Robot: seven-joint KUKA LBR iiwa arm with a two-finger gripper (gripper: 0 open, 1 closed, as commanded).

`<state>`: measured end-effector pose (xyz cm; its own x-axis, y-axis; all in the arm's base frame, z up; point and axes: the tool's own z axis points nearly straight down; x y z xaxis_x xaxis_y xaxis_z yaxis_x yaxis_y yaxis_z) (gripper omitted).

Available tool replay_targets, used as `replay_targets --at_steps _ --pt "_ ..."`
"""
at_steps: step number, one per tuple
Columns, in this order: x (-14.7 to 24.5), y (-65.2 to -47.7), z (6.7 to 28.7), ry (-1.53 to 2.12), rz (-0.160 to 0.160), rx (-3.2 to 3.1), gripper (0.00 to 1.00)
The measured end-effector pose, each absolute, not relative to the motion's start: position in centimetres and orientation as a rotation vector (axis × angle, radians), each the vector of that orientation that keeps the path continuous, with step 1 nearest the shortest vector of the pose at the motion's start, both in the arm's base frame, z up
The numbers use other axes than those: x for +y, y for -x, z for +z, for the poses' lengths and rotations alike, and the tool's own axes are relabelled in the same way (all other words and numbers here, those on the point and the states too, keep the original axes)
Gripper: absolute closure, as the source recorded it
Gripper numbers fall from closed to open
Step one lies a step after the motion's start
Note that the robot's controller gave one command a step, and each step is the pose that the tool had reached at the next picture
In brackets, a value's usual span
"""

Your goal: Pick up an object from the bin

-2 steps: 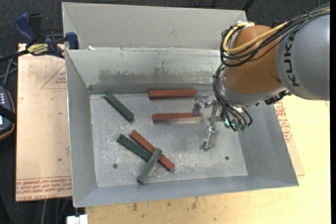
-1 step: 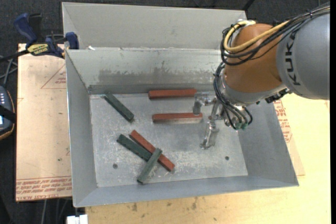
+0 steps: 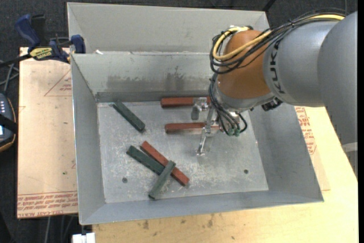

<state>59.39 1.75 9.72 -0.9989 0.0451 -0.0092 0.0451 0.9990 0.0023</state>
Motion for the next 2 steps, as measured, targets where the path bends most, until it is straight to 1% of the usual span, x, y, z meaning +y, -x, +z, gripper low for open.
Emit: replay_targets --at_steps 1,2 --pt "1.9 -61.1 9.4 -0.058 0.001 3.146 0.00" --pt "3.5 -62.1 10.6 -0.308 0.003 3.120 0.00"
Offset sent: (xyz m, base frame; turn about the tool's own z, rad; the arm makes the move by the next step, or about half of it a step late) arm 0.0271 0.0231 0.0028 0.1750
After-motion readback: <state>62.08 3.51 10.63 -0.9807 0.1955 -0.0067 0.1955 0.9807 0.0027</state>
